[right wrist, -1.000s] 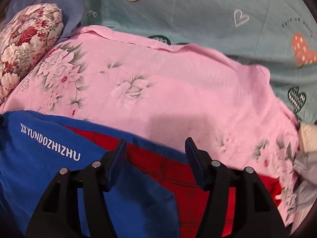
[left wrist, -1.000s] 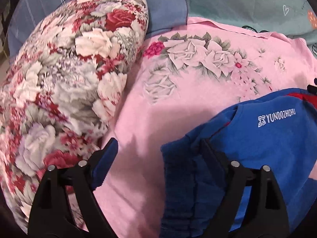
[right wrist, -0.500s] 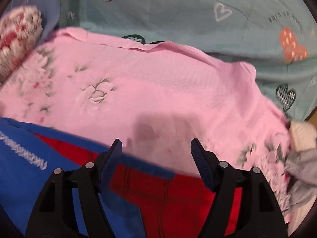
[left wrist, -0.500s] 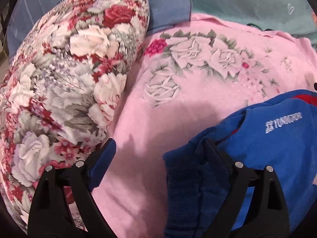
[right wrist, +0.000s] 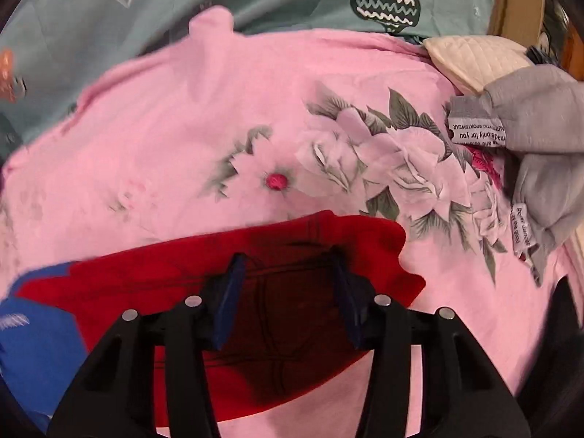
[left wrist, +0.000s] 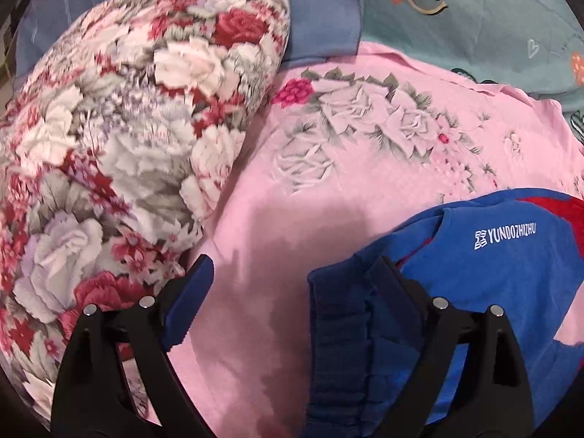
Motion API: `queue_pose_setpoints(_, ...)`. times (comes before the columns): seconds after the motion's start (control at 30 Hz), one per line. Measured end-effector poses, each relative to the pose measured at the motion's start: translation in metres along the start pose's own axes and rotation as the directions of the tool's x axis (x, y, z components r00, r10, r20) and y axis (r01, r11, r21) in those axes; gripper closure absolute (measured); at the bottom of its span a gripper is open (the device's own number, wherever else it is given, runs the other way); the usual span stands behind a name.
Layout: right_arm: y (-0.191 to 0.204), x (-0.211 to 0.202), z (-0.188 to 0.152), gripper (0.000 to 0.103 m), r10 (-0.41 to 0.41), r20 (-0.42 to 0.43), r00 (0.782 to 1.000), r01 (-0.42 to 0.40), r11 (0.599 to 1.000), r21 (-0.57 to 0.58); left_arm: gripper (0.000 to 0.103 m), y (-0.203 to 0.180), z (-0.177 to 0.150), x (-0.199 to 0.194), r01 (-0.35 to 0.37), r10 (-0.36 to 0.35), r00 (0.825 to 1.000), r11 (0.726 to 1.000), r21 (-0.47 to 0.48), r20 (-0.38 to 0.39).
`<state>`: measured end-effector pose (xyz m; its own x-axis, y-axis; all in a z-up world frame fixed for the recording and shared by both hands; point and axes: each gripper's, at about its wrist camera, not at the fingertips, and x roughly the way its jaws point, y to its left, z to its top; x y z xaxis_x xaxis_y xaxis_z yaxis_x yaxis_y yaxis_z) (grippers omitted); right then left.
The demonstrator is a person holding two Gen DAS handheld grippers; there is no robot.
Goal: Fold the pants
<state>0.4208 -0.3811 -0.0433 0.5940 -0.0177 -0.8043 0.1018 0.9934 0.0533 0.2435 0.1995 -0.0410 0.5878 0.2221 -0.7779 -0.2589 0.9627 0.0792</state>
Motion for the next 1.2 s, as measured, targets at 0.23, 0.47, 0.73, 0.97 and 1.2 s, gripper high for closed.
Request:
queue_pose_setpoints(0.23, 0.145, -0.021, -0.011, 0.034, 0.180, -0.038, 0.983, -0.178, 0.880, -0.440, 0.012, -0.015, 0.004, 0.007, -0.040, 0.036, 0.999, 0.993, 0.115, 0.035)
queue_pose_setpoints(0.47, 0.226, 0.019, -0.025, 0.033, 0.157, -0.146, 0.977, -0.214, 0.738, -0.639, 0.012, -0.018, 0.008, 0.024, 0.023, -0.020, 0.999, 0.996, 0.087, -0.035)
queue_pose_setpoints(0.73, 0.231, 0.035, -0.021, 0.068, 0.235, -0.220, 0.947, -0.321, 0.746, -0.584, 0.066, -0.034, 0.007, 0.033, 0.119, -0.106, 0.988, 0.987, 0.107, -0.116)
queue_pose_setpoints(0.97, 0.209, -0.006, -0.014, 0.100, 0.294, -0.161, 0.942, -0.334, 0.774, -0.538, 0.074, -0.025, 0.013, 0.000, 0.155, -0.151, 0.985, 0.987, 0.040, -0.084)
queue_pose_setpoints(1.2, 0.133, -0.119, -0.038, 0.100, 0.453, -0.112, 0.885, -0.445, 0.748, -0.492, 0.074, -0.021, 0.007, -0.100, 0.205, -0.209, 0.975, 0.977, 0.060, 0.076)
